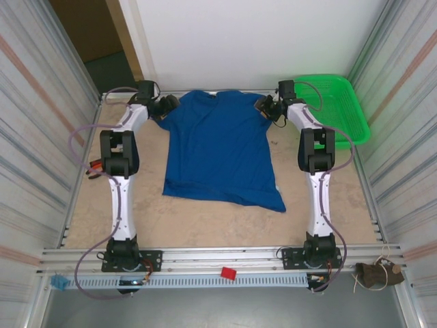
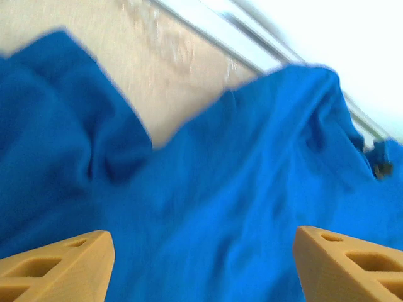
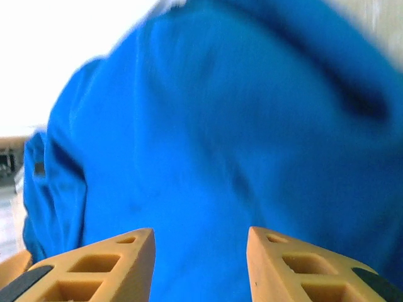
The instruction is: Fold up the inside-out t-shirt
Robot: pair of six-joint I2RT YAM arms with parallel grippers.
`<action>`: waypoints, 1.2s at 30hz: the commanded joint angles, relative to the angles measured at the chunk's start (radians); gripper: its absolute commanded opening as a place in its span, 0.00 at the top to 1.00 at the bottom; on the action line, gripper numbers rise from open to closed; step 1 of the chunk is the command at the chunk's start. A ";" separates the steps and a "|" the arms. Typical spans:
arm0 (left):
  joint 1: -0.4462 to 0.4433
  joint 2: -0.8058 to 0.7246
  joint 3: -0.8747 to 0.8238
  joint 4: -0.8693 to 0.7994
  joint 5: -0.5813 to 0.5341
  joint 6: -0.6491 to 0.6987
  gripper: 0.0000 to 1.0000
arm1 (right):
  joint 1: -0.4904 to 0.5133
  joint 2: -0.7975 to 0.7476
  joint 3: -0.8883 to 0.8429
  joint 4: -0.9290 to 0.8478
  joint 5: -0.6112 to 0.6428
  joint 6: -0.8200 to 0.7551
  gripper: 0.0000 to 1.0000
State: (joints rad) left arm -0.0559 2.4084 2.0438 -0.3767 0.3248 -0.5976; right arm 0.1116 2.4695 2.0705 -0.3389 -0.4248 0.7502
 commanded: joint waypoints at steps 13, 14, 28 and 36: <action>-0.301 -0.986 -1.046 -0.067 -0.200 0.116 0.21 | 0.289 -1.017 -1.099 0.071 0.153 -0.106 0.46; -0.353 -0.980 -1.038 -0.087 -0.228 0.153 0.21 | 0.317 -1.060 -1.147 0.060 0.183 -0.097 0.45; -0.647 -0.661 -0.892 -0.207 -0.382 0.501 0.20 | 0.336 -1.444 -1.407 -0.119 0.312 -0.059 0.43; -0.660 -0.648 -0.917 -0.208 -0.282 0.485 0.52 | 0.342 -1.471 -1.422 -0.114 0.312 -0.037 0.43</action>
State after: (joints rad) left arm -0.7029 1.7737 1.1221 -0.5587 0.0090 -0.1226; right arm 0.4519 1.0145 0.6514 -0.4335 -0.1295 0.6922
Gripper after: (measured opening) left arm 0.540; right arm 0.570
